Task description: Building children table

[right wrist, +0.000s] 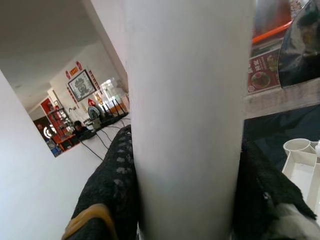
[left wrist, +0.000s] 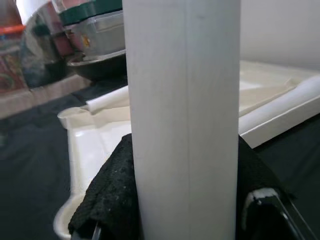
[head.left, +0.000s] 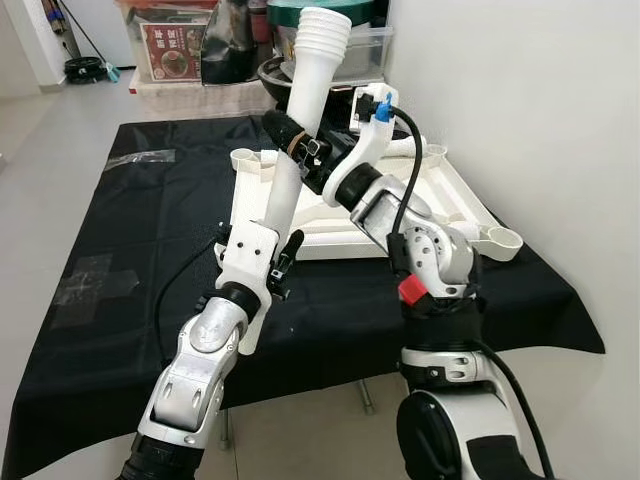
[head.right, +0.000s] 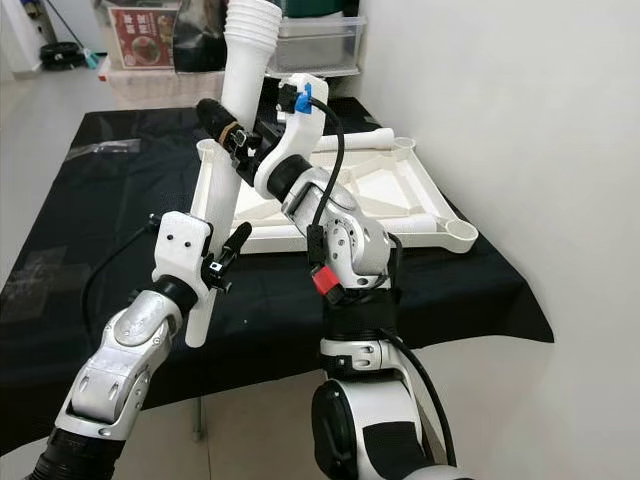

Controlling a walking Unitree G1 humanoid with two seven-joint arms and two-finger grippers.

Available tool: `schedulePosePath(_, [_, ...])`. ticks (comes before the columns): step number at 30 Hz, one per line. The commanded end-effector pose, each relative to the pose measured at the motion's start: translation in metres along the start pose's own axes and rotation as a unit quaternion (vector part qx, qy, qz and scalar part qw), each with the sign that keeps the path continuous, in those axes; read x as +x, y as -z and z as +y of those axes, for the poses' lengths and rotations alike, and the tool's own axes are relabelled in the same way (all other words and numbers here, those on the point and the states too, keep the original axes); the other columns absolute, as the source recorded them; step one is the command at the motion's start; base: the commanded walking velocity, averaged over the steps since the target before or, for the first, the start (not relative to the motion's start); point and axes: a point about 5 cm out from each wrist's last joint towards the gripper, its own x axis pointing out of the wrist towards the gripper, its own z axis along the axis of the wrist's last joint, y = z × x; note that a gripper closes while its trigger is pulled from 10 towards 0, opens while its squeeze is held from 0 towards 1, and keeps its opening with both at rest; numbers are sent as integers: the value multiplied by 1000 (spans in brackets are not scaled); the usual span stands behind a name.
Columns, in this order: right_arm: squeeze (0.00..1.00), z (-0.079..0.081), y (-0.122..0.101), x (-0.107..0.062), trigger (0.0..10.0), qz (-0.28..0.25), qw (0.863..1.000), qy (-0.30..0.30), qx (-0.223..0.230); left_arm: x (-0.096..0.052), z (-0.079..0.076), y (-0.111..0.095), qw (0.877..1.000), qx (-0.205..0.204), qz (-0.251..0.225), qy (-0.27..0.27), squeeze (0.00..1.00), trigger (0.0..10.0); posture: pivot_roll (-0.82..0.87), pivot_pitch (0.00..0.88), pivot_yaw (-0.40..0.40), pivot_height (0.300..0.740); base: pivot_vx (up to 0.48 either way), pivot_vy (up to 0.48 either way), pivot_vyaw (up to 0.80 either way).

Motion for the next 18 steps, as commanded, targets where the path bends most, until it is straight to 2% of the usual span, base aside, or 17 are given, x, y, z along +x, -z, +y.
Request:
schedulePosePath(1, [1000, -4, 2, -3, 10000, -5, 1000, 21, -15, 2, 11, -1, 999, 33, -3, -1, 0, 10000, 35, 0, -19, 740, 0, 0, 0])
schedulePosePath(2, [1000, -9, 4, -6, 10000, -7, 999, 31, -15, 4, 22, -3, 999, 51, -4, -9, 0, 10000, 40, 0, -15, 740, 0, 0, 0])
schedulePosePath(3, [1000, -9, 4, -6, 10000, -7, 999, 31, -15, 4, 22, -3, 999, 51, -4, -9, 0, 10000, 40, 0, -15, 740, 0, 0, 0])
schedulePosePath(4, [1000, -12, 5, -8, 10000, -8, 999, 39, -14, 6, 31, -4, 998, 62, -4, -16, 0, 10000, 40, 0, -15, 740, 0, 0, 0])
schedulePosePath(5, [835, -15, 8, -10, 10000, -7, 999, 47, -18, 8, 41, -6, 997, 75, -5, -23, 0, 10000, 43, 0, -9, 740, 0, 0, 0])
schedulePosePath(6, [0, -19, 13, -14, 10000, -4, 998, 54, -18, 12, 53, -9, 995, 90, -7, -32, 0, 10000, 40, 0, -5, 740, 0, 0, 0])
schedulePosePath(13, [0, -20, 21, -21, 10000, 4, 999, 42, 1, 16, 63, -13, 994, 106, -12, -38, 0, 10000, 39, 0, 3, 740, 0, 0, 0])
schedulePosePath(15, [0, -23, 21, -24, 10000, 2, 999, 52, -12, 17, 64, -13, 993, 114, -12, -34, 0, 10000, 40, 0, 2, 740, 0, 0, 0])
schedulePosePath(16, [0, -36, 19, -30, 10000, 3, 987, 100, -123, 18, 66, -13, 990, 137, -9, -21, 0, 10000, 41, 0, 3, 740, 0, 0, 0])
schedulePosePath(17, [0, -36, 19, -30, 10000, 3, 987, 100, -123, 18, 66, -13, 990, 137, -9, -21, 0, 10000, 41, 0, 3, 740, 0, 0, 0])
schedulePosePath(18, [0, -46, 18, -38, 10000, 6, 960, 133, -245, 19, 68, -14, 987, 159, -6, -12, 0, 10000, 40, 0, 3, 740, 0, 0, 0])
